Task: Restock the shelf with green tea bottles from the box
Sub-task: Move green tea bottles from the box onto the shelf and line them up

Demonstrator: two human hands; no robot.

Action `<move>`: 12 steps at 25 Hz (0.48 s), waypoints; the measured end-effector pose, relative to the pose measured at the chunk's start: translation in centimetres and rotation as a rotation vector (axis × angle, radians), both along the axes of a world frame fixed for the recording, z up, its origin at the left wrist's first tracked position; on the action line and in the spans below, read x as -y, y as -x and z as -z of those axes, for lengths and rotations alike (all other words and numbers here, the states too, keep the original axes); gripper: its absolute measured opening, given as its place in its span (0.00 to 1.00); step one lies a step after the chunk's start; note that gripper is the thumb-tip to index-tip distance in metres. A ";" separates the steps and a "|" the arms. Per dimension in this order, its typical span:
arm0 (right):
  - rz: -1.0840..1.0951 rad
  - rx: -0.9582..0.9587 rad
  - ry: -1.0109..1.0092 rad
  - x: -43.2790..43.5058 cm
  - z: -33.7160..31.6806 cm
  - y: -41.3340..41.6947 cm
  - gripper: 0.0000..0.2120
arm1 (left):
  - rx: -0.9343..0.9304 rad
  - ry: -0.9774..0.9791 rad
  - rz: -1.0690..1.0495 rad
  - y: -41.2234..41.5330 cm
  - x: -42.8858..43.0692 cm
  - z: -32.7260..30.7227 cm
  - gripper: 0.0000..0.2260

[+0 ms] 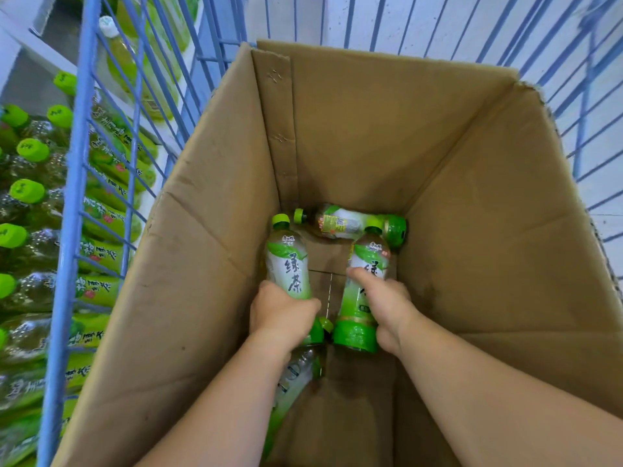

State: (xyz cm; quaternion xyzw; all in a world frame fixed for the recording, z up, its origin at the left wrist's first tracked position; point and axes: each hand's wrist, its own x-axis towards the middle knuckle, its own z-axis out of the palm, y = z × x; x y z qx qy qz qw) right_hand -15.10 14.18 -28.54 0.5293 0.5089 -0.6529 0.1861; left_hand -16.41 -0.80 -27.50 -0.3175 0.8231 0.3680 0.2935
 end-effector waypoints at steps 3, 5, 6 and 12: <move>-0.048 -0.023 0.024 -0.1 -1.3 -0.8 0.22 | 0.031 -0.023 0.009 -1.2 0.6 -2.3 0.22; -0.083 -0.027 -0.001 -0.1 -2.5 -1.3 0.22 | 0.033 -0.043 -0.001 -2.0 0.6 -3.9 0.25; -0.089 -0.025 -0.014 0.0 -3.3 -1.6 0.21 | 0.034 -0.056 -0.004 -2.3 0.6 -4.8 0.27; -0.157 -0.038 -0.022 -0.2 -8.8 -3.5 0.20 | -0.025 -0.068 0.025 -4.7 0.7 -10.6 0.29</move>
